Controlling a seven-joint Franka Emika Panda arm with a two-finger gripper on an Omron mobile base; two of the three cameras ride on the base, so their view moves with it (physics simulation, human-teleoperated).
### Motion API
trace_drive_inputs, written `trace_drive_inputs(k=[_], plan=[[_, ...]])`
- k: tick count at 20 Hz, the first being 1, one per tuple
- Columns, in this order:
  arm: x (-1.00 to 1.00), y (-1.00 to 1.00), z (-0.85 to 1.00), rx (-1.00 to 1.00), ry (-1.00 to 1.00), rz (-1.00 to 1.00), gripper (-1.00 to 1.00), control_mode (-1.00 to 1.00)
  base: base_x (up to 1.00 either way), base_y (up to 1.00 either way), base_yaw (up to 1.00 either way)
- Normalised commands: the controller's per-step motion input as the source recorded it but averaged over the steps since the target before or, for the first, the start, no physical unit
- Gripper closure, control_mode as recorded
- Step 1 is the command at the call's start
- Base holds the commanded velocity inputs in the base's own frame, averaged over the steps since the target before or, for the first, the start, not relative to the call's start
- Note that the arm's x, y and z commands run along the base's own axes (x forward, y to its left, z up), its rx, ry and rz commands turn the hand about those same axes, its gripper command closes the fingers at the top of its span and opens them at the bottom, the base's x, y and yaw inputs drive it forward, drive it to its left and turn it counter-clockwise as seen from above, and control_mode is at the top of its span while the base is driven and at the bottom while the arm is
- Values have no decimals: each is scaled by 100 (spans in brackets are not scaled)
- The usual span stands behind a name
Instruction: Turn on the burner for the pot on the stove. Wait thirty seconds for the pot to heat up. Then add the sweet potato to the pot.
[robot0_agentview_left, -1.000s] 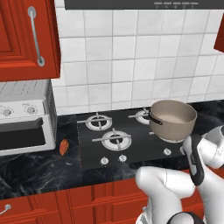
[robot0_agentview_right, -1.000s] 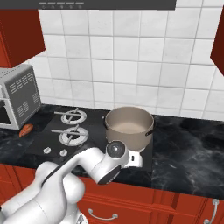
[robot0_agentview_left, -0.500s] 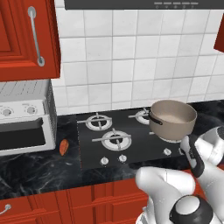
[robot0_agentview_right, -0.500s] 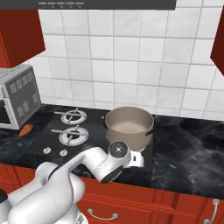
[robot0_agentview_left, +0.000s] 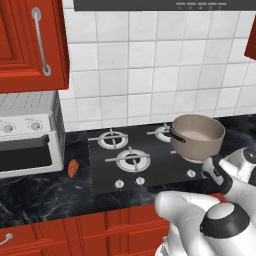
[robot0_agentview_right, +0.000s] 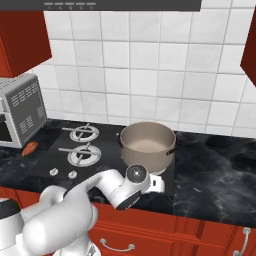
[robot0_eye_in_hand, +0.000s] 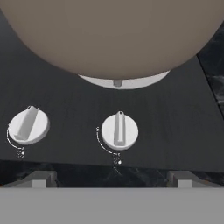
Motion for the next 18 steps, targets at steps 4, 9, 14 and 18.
trace_drive_inputs(k=[4, 9, 14, 18], plan=[[17, 0, -22, 0, 0, 0, -100, -100, 0, 0, 0], [16, -6, -15, 0, 0, 0, -100, -100, 0, 0, 0], [20, -5, -7, 0, 0, 0, -100, -100, 0, 0, 0], [26, 0, -7, 0, 0, 0, -100, -100, 0, 0, 0]])
